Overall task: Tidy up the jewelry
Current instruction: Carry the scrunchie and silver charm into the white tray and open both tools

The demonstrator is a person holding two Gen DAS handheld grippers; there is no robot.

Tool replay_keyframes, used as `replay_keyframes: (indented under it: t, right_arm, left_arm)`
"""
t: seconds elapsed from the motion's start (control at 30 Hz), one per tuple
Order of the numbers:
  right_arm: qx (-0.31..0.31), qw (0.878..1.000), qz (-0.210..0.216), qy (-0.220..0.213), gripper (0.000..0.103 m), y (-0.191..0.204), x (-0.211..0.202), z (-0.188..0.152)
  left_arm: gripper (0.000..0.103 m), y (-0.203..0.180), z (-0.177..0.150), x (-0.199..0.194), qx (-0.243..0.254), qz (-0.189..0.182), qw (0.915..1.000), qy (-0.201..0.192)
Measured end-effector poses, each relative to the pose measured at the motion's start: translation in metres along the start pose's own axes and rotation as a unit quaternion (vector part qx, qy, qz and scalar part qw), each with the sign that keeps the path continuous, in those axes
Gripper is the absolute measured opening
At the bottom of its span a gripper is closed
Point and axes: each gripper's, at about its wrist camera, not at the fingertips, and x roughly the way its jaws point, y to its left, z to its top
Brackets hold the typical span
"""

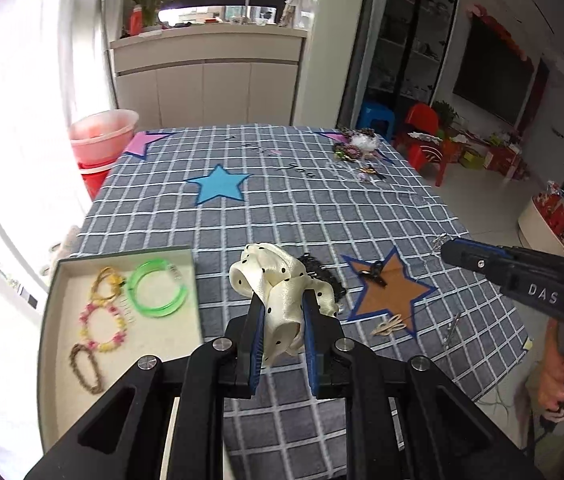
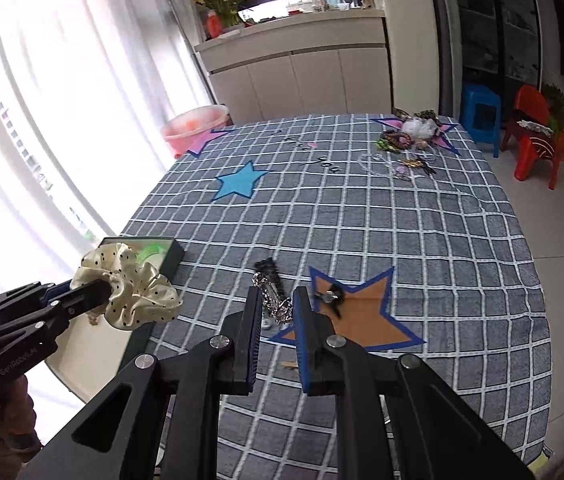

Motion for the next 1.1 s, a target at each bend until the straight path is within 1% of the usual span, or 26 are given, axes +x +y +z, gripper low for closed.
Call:
replay_keyframes:
  t: [0.17,0.33,0.47,0.73,0.93,1.1]
  right_arm:
    - [-0.024,1.000,0.018,0.005,0.017,0.039,0.004,0.000]
    - [-0.055,0.997,0.041,0.019,0.017,0.084,0.021,-0.001]
    - [-0.074,0.995,0.061,0.032,0.017,0.115,0.038,-0.002]
    - [-0.113,0.987,0.094,0.059,0.017,0.181,0.077,-0.004]
    - [-0.123,0.983,0.105,0.086,0.017,0.205,0.113,-0.008]
    - [-0.120,0.981,0.105,0.112,0.017,0.212,0.143,-0.013]
  left_arm:
    - [0.025,0.037,-0.018,-0.020,-0.024,0.016,0.9996,-0.007]
    - [0.025,0.076,-0.039,-0.030,-0.050,0.038,0.9980,-0.004]
    - [0.025,0.102,-0.055,-0.033,-0.069,0.049,0.9964,0.004]
    - [0.025,0.145,-0.084,-0.029,-0.110,0.055,0.9921,0.026]
    - [0.025,0.164,-0.102,-0.012,-0.131,0.064,0.9880,0.051]
    - [0.025,0.177,-0.108,0.004,-0.143,0.072,0.9848,0.068]
